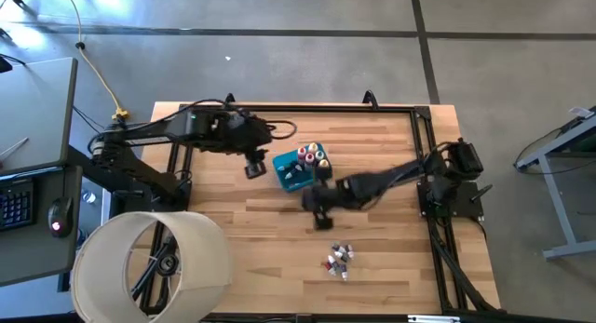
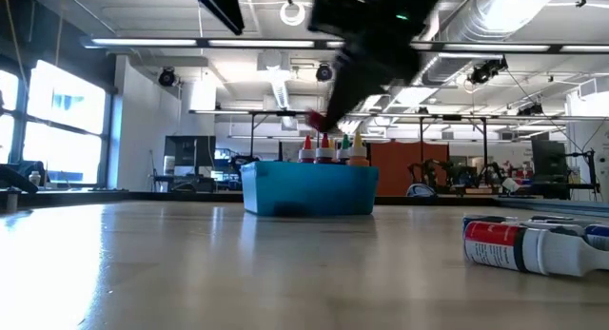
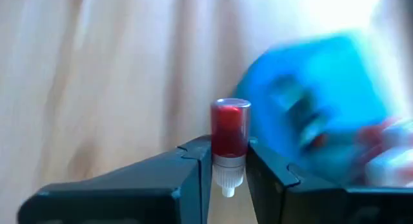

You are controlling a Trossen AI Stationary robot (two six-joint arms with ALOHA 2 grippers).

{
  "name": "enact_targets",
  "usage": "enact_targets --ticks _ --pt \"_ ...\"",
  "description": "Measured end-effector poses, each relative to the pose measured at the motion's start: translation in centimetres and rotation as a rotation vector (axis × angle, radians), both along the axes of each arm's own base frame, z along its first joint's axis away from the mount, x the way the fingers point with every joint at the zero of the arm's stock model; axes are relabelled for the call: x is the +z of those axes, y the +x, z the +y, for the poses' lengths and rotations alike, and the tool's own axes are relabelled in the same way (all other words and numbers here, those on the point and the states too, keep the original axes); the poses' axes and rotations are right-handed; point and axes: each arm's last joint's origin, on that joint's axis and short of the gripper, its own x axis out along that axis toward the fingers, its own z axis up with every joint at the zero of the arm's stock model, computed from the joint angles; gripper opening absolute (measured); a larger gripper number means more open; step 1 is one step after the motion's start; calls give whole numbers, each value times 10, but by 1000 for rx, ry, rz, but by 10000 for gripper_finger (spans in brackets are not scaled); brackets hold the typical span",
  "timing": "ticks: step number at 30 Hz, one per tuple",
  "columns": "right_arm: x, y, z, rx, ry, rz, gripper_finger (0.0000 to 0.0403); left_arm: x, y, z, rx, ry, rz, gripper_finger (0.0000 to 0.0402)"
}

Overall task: Pick & Place food coloring
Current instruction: Put the top small red food coloring bottle into the bin, then put the small right blue food coloring bottle into the bin

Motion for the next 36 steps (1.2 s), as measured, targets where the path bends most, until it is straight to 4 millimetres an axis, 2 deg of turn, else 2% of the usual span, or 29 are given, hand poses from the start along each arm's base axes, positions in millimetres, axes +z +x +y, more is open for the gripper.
enact_targets --ticks 3,7,10,14,18,21,25,30,36 --pt "23 18 -27 -37 -35 -120 65 8 -9 0 13 25 -29 169" --pt "32 28 -63 -53 -72 -219 68 10 -15 0 13 33 -23 169" --pt "26 29 -88 -83 -35 -269 80 9 -18 0 1 44 11 169" --pt "2 31 -108 -116 15 -279 78 8 -21 0 -2 48 36 169" --pt "-23 41 -108 -79 58 -260 70 7 -23 0 -35 69 84 169" --pt "-39 43 -102 -92 14 -214 74 5 -26 -1 -44 70 127 169" --pt "-41 44 -95 -68 -66 -191 89 5 -29 -1 -40 66 139 169" --pt "-42 44 -95 -80 -15 -199 115 5 -28 -1 -39 67 127 169" --pt "-37 44 -95 -43 -38 -200 153 6 -29 0 -3 74 118 169"
